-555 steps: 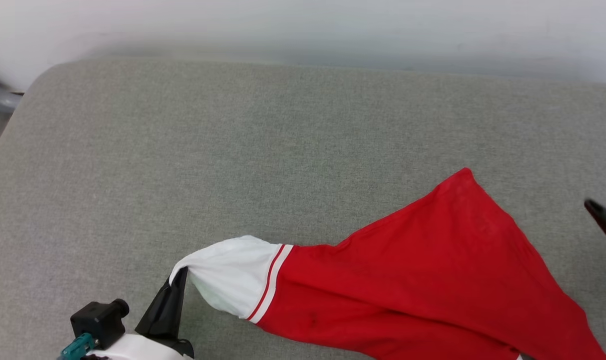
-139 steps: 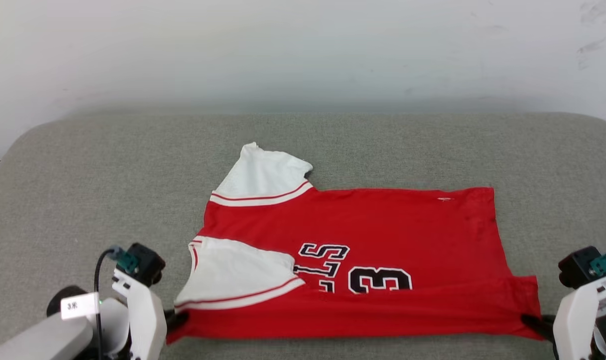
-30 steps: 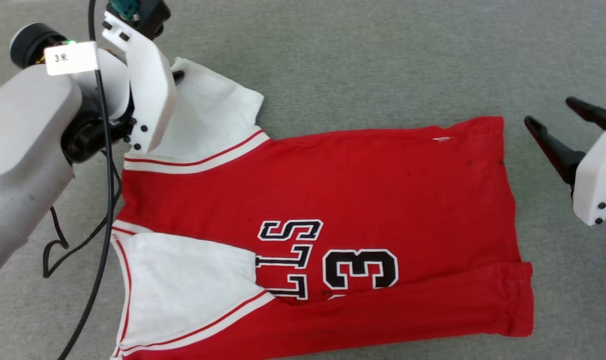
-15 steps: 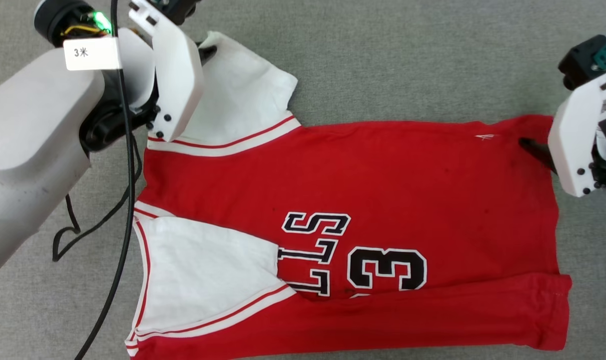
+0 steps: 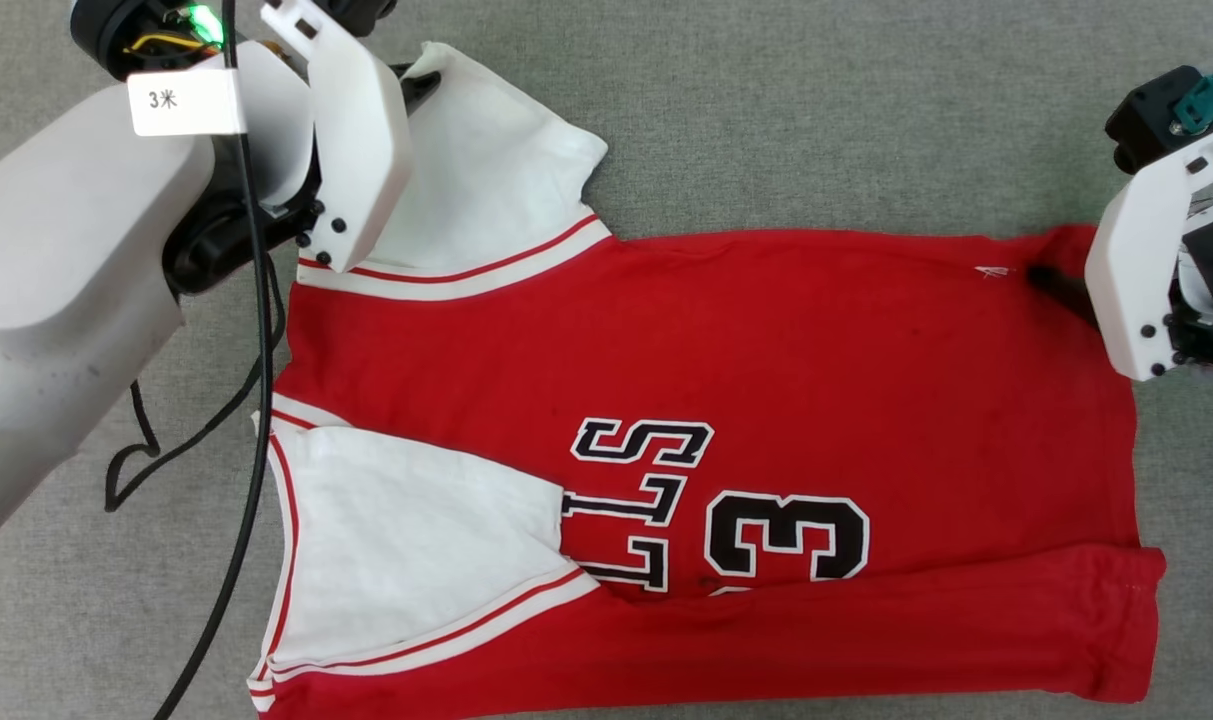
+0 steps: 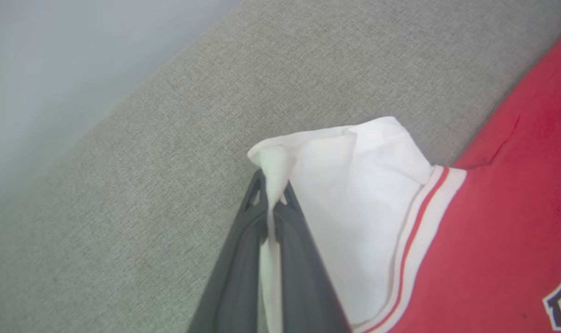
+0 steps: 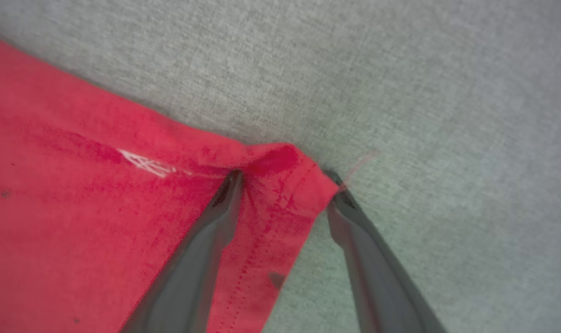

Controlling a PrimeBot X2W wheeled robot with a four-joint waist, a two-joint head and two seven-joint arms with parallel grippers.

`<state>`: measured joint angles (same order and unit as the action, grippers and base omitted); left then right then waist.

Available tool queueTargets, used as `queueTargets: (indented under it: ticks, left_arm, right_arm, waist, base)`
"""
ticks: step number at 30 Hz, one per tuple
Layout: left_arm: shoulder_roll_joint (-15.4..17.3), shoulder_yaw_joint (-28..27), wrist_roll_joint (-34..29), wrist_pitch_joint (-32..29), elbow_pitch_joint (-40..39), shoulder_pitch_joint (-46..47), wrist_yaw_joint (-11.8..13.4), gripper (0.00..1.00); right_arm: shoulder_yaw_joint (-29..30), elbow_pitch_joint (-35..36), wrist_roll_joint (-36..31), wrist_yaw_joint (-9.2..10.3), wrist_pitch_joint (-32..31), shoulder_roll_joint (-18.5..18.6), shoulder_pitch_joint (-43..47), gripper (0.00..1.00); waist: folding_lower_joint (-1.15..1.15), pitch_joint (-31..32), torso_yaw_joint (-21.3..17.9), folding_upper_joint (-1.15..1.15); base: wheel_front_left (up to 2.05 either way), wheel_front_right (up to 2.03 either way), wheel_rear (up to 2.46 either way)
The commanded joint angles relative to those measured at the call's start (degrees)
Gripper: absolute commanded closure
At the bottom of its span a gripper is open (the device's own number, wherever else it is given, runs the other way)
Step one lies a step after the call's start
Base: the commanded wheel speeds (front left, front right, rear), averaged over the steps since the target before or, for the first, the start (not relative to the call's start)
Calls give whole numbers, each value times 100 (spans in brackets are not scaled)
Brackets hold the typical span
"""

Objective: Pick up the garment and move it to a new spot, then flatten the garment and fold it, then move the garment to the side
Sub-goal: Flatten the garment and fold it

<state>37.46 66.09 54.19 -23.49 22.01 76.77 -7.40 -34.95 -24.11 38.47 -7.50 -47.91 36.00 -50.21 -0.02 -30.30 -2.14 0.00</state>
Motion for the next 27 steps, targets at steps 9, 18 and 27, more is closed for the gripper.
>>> queueTargets:
  ticks: [9, 18, 27]
  left_arm:
    - [185, 212, 220, 310, 51, -205, -2, 100]
    - [409, 325, 449, 551, -202, -753, 23, 100]
    - [856, 424, 592, 750, -765, -1535, 260, 100]
  right_arm:
    - [-433, -259, 325, 3, 1052, -70, 222, 100]
    - [-332, 90, 583, 4, 1979, 264, 850, 100]
    - [-138, 531, 684, 4, 2187, 520, 1699, 100]
  waist:
    - [2, 605, -95, 0]
    - [2, 1376, -27, 0]
    - [2, 2015, 7, 0]
  base:
    - [0, 0, 0]
    - [0, 0, 0]
    - [0, 0, 0]
